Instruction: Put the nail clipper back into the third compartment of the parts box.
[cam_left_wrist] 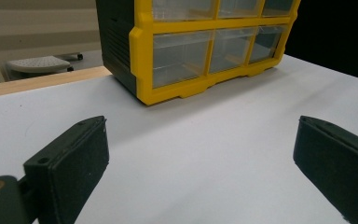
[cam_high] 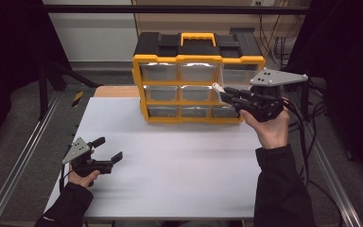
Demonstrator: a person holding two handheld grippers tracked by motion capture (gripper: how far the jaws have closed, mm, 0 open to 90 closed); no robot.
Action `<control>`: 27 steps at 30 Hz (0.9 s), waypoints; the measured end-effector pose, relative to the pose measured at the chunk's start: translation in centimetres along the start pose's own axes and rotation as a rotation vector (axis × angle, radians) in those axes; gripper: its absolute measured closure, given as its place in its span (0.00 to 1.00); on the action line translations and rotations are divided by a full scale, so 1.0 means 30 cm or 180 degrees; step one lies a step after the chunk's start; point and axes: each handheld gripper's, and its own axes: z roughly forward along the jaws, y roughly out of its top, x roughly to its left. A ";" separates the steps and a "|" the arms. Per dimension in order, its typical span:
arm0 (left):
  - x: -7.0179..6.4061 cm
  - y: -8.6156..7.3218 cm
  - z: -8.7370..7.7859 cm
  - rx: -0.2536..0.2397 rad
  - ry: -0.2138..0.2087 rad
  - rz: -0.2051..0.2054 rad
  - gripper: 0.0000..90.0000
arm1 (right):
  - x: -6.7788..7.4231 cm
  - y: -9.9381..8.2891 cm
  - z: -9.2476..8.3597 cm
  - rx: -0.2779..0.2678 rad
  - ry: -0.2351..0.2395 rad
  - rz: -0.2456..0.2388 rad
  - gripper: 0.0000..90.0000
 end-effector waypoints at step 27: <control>0.000 0.001 -0.001 -0.0001 -0.0001 0.0007 0.03 | -0.104 0.067 0.017 0.0097 -0.0303 0.0094 0.86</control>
